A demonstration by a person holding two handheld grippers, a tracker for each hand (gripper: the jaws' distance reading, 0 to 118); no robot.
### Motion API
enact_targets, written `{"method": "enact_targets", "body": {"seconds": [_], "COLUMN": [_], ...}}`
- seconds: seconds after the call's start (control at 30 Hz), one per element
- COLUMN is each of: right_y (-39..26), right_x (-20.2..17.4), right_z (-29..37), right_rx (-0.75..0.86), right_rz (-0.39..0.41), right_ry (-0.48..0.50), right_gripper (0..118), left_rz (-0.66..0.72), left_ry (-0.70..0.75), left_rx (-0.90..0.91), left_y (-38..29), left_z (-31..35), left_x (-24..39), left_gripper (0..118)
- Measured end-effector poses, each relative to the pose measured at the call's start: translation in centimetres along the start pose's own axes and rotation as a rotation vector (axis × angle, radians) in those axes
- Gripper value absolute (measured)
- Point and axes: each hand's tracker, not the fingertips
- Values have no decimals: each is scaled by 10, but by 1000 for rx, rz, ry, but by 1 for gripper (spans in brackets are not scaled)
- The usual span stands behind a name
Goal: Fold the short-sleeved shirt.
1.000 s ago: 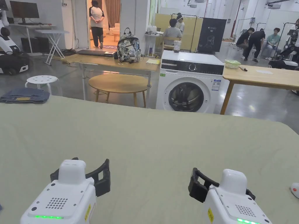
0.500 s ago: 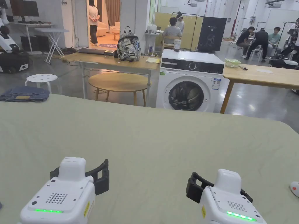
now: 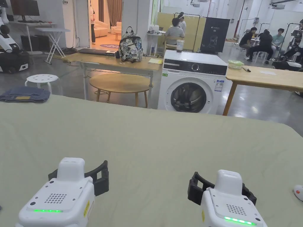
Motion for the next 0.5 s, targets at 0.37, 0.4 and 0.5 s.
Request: {"method": "enact_targets", "body": {"seconds": [0.37, 0.4, 0.5], "right_y": [-6, -5, -5], "right_x": [8, 9, 12], "right_z": [-9, -10, -7], "right_rx": [-62, -79, -75], "right_rz": [-25, -35, -52], "right_ry": [7, 6, 14], "right_gripper": [97, 97, 97], "left_rz": [-18, -21, -24], "left_ry": [-17, -18, -21], "left_rx": [-15, -18, -23], "left_y": [-2, -3, -4], "left_z": [-2, -2, -3], "left_x": [2, 2, 3], "left_gripper": [77, 77, 77]}}
